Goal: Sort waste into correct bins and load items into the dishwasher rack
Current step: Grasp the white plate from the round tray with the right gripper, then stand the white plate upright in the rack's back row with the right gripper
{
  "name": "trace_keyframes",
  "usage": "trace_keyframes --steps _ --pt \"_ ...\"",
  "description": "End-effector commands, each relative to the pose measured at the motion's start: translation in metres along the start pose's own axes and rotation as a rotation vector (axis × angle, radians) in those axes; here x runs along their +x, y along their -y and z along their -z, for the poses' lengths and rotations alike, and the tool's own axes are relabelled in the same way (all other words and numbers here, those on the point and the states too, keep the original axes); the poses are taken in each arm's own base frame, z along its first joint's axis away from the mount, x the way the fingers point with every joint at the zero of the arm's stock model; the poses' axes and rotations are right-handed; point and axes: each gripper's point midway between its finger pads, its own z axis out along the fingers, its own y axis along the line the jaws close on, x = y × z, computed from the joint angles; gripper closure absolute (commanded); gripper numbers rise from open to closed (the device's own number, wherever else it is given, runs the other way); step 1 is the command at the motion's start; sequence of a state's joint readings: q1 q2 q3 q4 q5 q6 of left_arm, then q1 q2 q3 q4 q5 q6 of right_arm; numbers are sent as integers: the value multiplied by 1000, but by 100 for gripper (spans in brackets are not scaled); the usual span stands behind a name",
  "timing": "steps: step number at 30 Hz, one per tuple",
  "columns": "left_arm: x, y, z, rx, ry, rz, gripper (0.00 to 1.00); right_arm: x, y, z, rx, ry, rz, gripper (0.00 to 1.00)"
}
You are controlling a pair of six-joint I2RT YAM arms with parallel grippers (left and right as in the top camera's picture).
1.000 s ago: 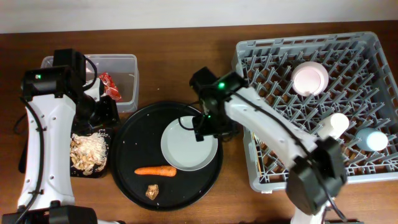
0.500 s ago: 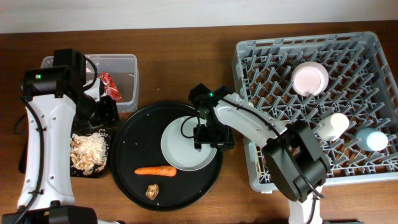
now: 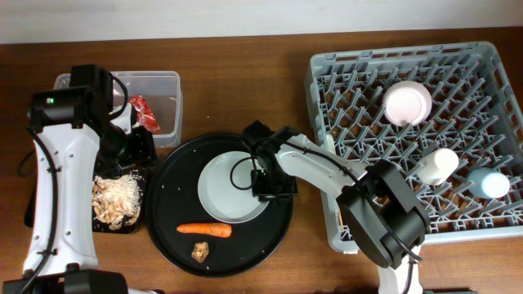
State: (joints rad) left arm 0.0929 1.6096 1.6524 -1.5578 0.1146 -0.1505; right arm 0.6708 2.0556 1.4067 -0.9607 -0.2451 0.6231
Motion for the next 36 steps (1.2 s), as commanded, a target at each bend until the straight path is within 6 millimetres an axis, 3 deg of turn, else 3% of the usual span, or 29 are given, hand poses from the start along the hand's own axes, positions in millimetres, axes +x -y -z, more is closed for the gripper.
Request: trace_keyframes --steps 1,5,7,13,16,18,21,24,28,30,36 --pt "-1 -2 8 -4 27 -8 40 -9 12 -1 28 19 -37 94" --pt "-1 -2 8 -4 27 -8 40 -29 23 31 37 90 -28 96" --pt "-1 -2 8 -4 27 -8 40 -40 32 62 60 160 -35 96" --pt "-1 -2 8 -4 27 -8 40 -63 73 199 154 463 -40 96" --pt "-1 -1 8 -4 28 -9 40 -64 111 273 279 663 -63 96" --pt "-1 -1 8 -3 29 -9 40 -58 150 323 459 808 -103 96" --pt "-3 -1 8 -3 35 -9 40 -42 209 372 776 890 -194 96" --pt "-3 -1 8 -2 36 -9 40 -36 245 386 932 885 -299 96" --pt "-3 -1 8 -2 35 -10 40 -45 271 376 971 846 -364 96" --pt "-3 -1 8 -2 35 -9 40 -52 283 361 972 812 -410 96" --pt "-3 -1 8 -3 34 -9 40 -87 281 304 966 663 -335 96"
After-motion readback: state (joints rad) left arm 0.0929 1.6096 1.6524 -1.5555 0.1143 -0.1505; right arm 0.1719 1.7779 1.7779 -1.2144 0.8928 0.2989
